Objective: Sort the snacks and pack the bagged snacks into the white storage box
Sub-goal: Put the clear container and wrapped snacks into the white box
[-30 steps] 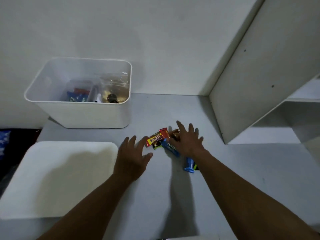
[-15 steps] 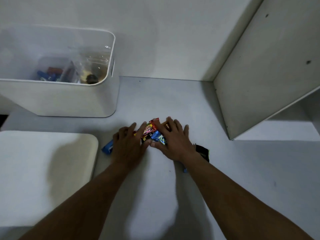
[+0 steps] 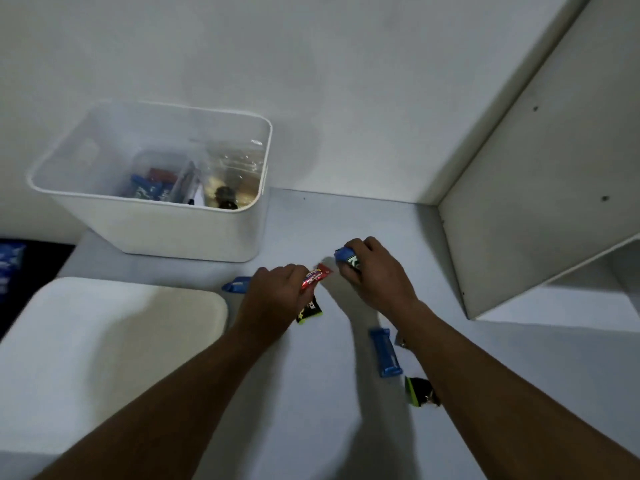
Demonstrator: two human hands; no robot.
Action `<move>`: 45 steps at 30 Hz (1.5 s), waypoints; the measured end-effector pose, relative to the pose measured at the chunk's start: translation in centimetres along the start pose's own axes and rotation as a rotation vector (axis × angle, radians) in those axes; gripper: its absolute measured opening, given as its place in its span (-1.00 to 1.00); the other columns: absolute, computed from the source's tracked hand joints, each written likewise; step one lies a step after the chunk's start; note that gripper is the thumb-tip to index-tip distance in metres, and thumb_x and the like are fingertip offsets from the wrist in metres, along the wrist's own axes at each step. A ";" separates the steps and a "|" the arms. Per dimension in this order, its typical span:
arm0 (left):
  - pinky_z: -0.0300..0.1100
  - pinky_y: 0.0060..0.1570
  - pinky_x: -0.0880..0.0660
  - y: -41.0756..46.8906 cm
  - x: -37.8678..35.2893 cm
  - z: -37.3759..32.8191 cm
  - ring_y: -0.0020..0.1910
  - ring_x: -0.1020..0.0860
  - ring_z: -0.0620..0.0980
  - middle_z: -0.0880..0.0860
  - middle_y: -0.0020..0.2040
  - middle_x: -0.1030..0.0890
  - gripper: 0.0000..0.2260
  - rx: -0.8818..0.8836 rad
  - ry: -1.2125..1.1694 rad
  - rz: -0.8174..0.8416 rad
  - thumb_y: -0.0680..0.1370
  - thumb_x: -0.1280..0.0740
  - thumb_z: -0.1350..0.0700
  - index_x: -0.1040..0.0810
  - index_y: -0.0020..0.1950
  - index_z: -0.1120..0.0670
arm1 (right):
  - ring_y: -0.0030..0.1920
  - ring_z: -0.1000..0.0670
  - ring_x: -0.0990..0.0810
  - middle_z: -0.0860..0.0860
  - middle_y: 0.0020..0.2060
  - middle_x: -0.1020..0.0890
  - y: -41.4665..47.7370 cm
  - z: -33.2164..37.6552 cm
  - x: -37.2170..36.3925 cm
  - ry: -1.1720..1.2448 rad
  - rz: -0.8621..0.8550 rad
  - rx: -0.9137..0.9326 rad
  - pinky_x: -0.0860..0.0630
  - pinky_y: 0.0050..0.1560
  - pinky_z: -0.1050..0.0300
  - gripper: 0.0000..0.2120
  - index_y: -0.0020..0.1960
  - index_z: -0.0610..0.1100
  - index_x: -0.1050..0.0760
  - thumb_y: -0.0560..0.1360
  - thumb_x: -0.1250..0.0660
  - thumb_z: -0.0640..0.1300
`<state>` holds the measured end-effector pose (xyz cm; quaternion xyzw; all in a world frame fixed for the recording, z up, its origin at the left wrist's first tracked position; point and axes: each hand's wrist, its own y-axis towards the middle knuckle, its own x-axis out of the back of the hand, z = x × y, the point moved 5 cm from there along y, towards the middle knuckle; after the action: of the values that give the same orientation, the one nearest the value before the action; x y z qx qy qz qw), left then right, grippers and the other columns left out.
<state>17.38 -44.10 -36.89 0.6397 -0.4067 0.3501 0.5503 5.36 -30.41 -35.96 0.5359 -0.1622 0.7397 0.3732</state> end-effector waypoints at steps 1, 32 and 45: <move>-0.08 -0.39 -0.32 0.6 1.8 0.1 -0.40 -0.51 0.12 0.06 -0.33 -0.55 -0.76 -0.014 -0.039 -0.033 0.58 -0.24 0.01 -0.56 -0.15 0.13 | -0.12 -0.10 -0.55 -0.05 -0.06 -0.51 0.8 0.9 1.4 0.031 -0.031 -0.006 -0.52 -0.22 0.02 -0.73 0.18 -0.06 -0.50 0.56 -0.31 0.06; -0.04 0.17 -0.49 5.8 17.2 16.4 0.16 -0.52 0.04 0.04 0.17 -0.61 -0.69 0.511 -0.259 -0.139 0.55 -0.33 -0.07 -0.54 0.23 0.03 | 0.21 -0.06 -0.53 -0.09 0.26 -0.50 12.2 18.3 6.1 0.288 -0.053 -0.054 -0.44 0.16 0.10 -0.58 0.34 -0.10 -0.43 0.57 -0.29 0.10; -0.01 0.16 -0.47 -0.9 3.6 -1.8 0.30 -0.45 0.07 0.04 0.31 -0.49 -0.58 0.264 -0.294 0.276 0.56 -0.25 -0.19 -0.39 0.38 -0.09 | 0.38 -0.09 -0.42 -0.09 0.44 -0.37 -6.2 0.1 5.1 0.175 0.144 -0.345 -0.38 0.30 0.05 -0.41 0.48 -0.02 -0.29 0.56 -0.24 0.24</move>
<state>19.75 -42.75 -33.83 0.6886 -0.5165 0.3755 0.3437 9.18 -24.45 -32.27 0.3849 -0.2916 0.7694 0.4181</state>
